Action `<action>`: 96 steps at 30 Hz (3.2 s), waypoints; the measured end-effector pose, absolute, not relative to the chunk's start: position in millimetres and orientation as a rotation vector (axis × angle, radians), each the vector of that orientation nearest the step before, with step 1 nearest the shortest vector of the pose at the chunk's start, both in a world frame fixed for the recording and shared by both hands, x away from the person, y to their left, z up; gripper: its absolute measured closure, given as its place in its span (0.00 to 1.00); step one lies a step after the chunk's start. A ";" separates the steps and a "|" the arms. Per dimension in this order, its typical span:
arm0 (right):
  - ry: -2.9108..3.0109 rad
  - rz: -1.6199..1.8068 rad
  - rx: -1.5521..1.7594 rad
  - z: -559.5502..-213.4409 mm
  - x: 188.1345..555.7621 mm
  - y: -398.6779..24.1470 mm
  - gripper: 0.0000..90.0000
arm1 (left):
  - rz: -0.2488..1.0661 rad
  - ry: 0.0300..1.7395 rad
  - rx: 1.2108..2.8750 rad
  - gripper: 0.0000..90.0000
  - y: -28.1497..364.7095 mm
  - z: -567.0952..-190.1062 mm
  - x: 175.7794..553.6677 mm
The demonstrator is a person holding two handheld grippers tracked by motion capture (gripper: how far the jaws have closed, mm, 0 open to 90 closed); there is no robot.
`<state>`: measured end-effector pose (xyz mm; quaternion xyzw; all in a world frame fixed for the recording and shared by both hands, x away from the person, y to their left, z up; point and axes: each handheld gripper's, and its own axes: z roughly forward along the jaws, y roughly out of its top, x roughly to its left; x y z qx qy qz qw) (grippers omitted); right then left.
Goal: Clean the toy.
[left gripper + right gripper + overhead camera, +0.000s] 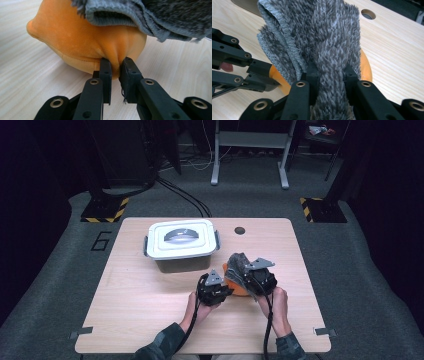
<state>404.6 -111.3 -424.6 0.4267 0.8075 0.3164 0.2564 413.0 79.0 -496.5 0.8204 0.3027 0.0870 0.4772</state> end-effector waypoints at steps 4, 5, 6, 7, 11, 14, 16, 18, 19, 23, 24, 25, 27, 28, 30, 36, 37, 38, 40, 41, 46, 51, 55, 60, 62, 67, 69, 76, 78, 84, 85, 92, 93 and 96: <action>2.191 0.885 1.179 -428.0 407.9 -114.5 0.82 | 0.193 0.756 1.991 0.88 81.8 -499.2 415.1; 2.191 0.888 1.182 -428.2 407.9 -115.5 0.82 | 0.189 0.758 1.996 0.88 81.9 -499.3 415.1; 2.192 0.888 1.176 -428.4 408.0 -116.6 0.82 | 0.189 0.758 1.994 0.88 81.8 -499.5 415.3; 2.195 0.883 1.179 -428.5 407.7 -117.7 0.82 | 0.190 0.757 1.994 0.88 81.6 -499.5 415.1; 2.172 0.889 1.207 -430.1 407.3 -122.4 0.82 | 0.188 0.760 1.990 0.88 81.5 -500.0 415.1; 2.162 0.880 1.234 -431.2 408.5 -129.8 0.82 | 0.184 0.763 1.987 0.88 82.3 -501.1 415.3; 2.156 0.879 1.247 -432.6 409.4 -134.9 0.82 | 0.186 0.767 1.983 0.88 82.1 -502.0 414.8; 2.144 0.875 1.277 -435.2 410.5 -141.9 0.82 | 0.196 0.764 1.985 0.88 82.5 -502.9 414.9; 2.144 0.875 1.277 -435.2 410.5 -141.9 0.82 | 0.194 0.768 1.984 0.88 82.5 -503.3 414.7; 2.122 0.874 1.319 -440.2 413.8 -152.6 0.82 | 0.209 0.766 1.992 0.88 82.8 -504.0 415.1; 2.117 0.871 1.335 -441.8 415.1 -155.5 0.82 | 0.205 0.766 1.995 0.88 82.9 -504.2 415.4; 2.118 0.863 1.345 -443.4 416.6 -158.7 0.82 | 0.204 0.767 1.994 0.88 83.0 -504.7 415.6; 2.110 0.853 1.382 -446.5 418.9 -163.8 0.82 | 0.205 0.772 1.993 0.88 82.7 -505.3 415.5; 2.112 0.839 1.398 -449.5 421.2 -168.2 0.82 | 0.204 0.776 1.988 0.88 82.6 -505.8 415.5; 2.115 0.822 1.423 -452.5 423.0 -171.6 0.82 | 0.207 0.774 1.999 0.88 83.3 -506.4 415.9; 2.124 0.797 1.472 -464.9 431.2 -178.8 0.82 | 0.209 0.779 2.006 0.88 83.6 -508.3 417.0; 2.126 0.797 1.489 -467.1 432.4 -179.6 0.82 | 0.211 0.781 2.005 0.88 83.6 -508.7 417.3; 2.132 0.781 1.497 -472.1 435.7 -181.1 0.82 | 0.208 0.779 2.007 0.88 84.0 -508.9 417.7; 2.137 0.775 1.510 -475.1 437.2 -181.4 0.82 | 0.206 0.787 2.003 0.88 83.7 -509.8 417.7; 2.141 0.763 1.513 -478.3 439.1 -182.3 0.82 | 0.206 0.788 2.003 0.88 83.7 -510.0 417.6; 2.175 0.738 1.558 -495.1 446.1 -184.5 0.82 | 0.203 0.786 2.012 0.88 84.4 -510.0 417.7; 2.166 0.751 1.571 -495.4 445.1 -186.6 0.82 | 0.213 0.790 2.011 0.88 85.2 -509.3 417.6; 2.126 0.764 1.560 -486.3 439.2 -194.6 0.82 | 0.218 0.790 2.006 0.88 85.8 -508.7 417.5; 2.064 0.847 1.526 -458.3 422.9 -200.4 0.82 | 0.224 0.791 2.000 0.88 85.1 -507.9 417.0; 2.061 0.864 1.517 -452.9 420.1 -199.3 0.82 | 0.228 0.788 2.003 0.88 85.0 -507.6 416.9; 2.079 0.947 1.404 -431.5 410.8 -184.3 0.82 | 0.237 0.780 2.005 0.88 84.5 -506.0 416.7; 2.101 0.950 1.351 -425.5 408.2 -174.0 0.82 | 0.238 0.779 2.001 0.88 83.6 -505.3 416.2; 2.190 0.920 1.240 -420.4 407.9 -131.4 0.82 | 0.243 0.761 2.008 0.88 81.7 -503.6 415.3; 2.203 0.876 1.227 -425.8 412.4 -123.1 0.82 | 0.240 0.767 2.008 0.88 81.7 -504.8 415.8; 2.192 0.861 1.242 -431.1 415.8 -125.2 0.82 | 0.248 0.754 2.022 0.88 80.7 -504.1 415.7; 2.192 0.861 1.242 -431.1 415.8 -125.2 0.82 | 0.245 0.754 2.020 0.88 80.5 -504.2 415.5; 2.179 0.867 1.260 -434.4 415.4 -134.9 0.82 | 0.250 0.743 2.018 0.88 77.8 -503.5 413.8; 2.175 0.867 1.278 -434.4 415.0 -136.1 0.82 | 0.250 0.742 2.019 0.88 78.1 -503.3 414.0; 2.170 0.862 1.281 -434.7 415.5 -138.7 0.82 | 0.248 0.740 2.021 0.88 78.7 -503.3 414.5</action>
